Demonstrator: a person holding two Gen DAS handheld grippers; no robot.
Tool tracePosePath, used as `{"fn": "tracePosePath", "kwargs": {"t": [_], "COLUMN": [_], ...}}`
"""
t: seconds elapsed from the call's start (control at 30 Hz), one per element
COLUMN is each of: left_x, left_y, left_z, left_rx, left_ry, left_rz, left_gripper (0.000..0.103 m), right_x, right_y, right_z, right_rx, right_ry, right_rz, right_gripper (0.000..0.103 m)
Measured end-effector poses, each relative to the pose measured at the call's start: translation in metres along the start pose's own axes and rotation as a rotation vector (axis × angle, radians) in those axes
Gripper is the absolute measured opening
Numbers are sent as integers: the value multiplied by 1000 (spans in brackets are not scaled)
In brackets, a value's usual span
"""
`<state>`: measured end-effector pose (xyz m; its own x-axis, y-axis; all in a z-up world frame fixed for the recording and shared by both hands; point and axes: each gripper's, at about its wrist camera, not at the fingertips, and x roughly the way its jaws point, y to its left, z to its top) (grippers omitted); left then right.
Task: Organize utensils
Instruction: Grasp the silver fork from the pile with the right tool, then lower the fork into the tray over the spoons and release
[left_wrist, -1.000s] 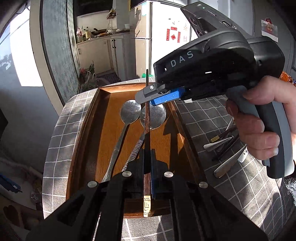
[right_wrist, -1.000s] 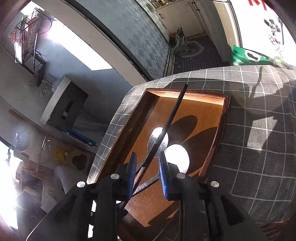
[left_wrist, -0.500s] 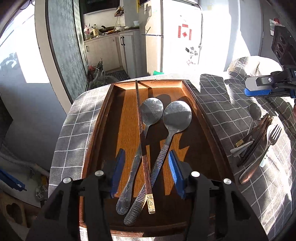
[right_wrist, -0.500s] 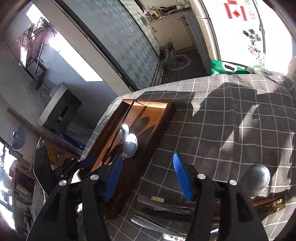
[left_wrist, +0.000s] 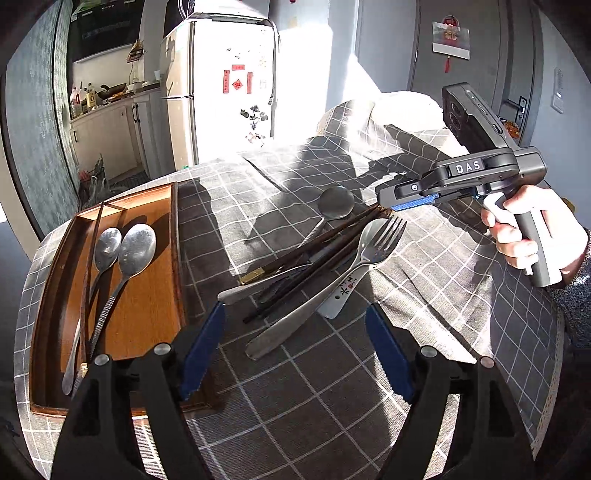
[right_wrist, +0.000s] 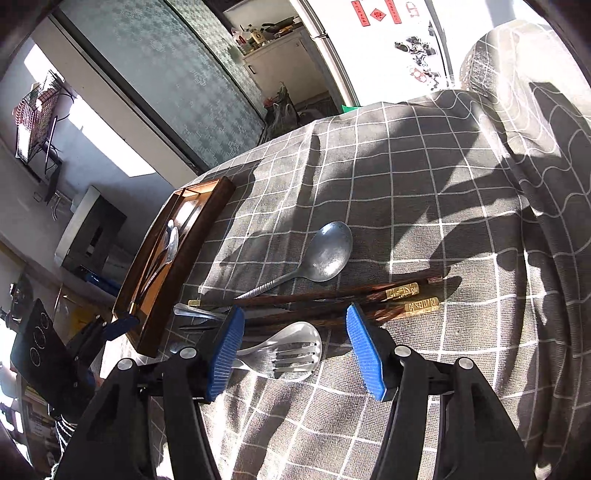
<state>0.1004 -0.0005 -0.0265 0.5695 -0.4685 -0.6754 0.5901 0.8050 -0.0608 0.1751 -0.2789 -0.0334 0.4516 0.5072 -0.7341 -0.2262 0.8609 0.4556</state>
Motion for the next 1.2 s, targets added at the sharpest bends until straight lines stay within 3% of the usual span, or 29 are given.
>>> {"fn": "tracePosePath", "kwargs": {"t": [0.03, 0.1, 0.17, 0.23, 0.4, 0.63, 0.7, 0.87, 0.97, 1.2], "left_x": [4, 11, 16, 20, 30, 44, 50, 61, 49, 11], "left_y": [-8, -19, -26, -30, -30, -22, -21, -20, -22, 11], "left_z": [0, 2, 3, 5, 8, 16, 18, 22, 25, 32], "left_rx": [15, 37, 44, 52, 81, 77, 69, 71, 75, 25], "left_ry": [5, 14, 19, 22, 38, 40, 43, 78, 59, 25], "left_rz": [-2, -5, -11, -7, 7, 3, 9, 5, 5, 137], "left_gripper": [81, 81, 81, 81, 81, 79, 72, 27, 24, 19], "right_x": [1, 3, 5, 5, -7, -44, -56, -76, -82, -50], "right_y": [0, 2, 3, 8, 17, 31, 36, 47, 58, 109], "right_z": [-4, -10, -14, -16, -17, -15, -15, -9, 0, 47], "right_rx": [-12, -29, -40, -61, -117, -170, -187, -202, -223, -287], "right_ry": [9, 17, 25, 15, -26, -89, -107, -135, -160, -172], "right_rz": [-8, -39, -61, -67, -88, 41, 54, 95, 88, 160], "right_gripper": [44, 29, 26, 13, 9, 4, 3, 1, 1, 2]}}
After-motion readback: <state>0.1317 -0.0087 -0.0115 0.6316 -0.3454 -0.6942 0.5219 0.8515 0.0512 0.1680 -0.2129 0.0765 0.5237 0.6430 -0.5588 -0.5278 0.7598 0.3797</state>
